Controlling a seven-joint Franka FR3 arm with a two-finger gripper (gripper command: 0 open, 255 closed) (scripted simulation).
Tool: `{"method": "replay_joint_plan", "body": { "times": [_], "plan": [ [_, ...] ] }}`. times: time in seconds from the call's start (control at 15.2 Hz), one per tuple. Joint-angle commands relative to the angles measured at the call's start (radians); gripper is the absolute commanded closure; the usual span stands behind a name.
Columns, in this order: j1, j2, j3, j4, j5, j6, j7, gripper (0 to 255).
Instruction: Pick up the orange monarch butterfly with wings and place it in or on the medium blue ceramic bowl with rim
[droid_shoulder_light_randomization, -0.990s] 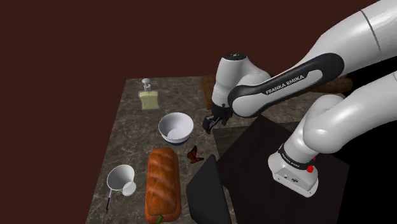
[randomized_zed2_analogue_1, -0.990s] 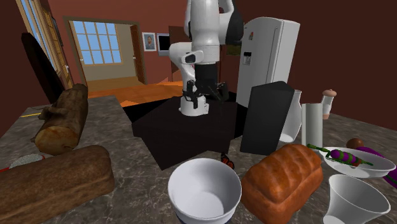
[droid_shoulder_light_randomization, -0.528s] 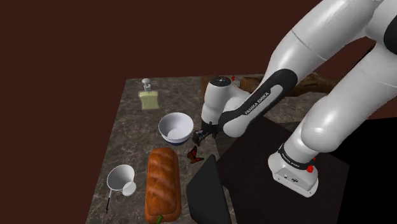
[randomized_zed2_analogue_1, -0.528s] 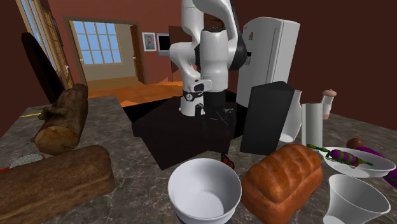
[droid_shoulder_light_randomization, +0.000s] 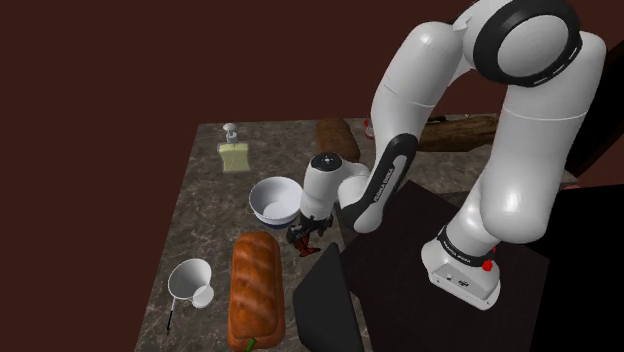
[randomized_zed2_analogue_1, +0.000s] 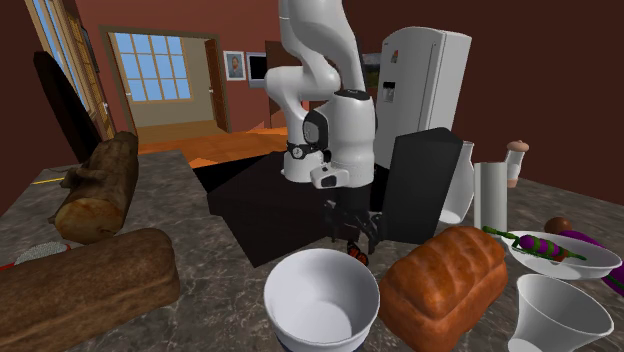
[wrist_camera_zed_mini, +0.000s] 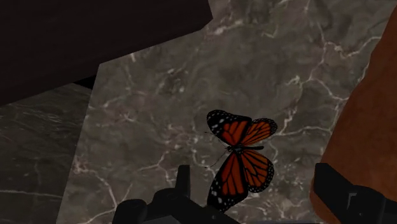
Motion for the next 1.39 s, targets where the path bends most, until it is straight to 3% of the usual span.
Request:
{"method": "replay_joint_plan", "body": {
  "times": [0.0, 0.33, 0.86, 0.92, 1.32],
  "plan": [
    [0.06, 0.048, -0.063, 0.02, -0.042, 0.032, 0.042, 0],
    [0.159, 0.147, -0.168, 0.061, -0.084, 0.1, 0.083, 0],
    [0.16, 0.146, -0.168, 0.061, -0.083, 0.1, 0.082, 0],
    [0.16, 0.146, -0.168, 0.061, -0.083, 0.1, 0.082, 255],
    [0.161, 0.145, -0.167, 0.06, -0.082, 0.099, 0.084, 255]
  ]
}}
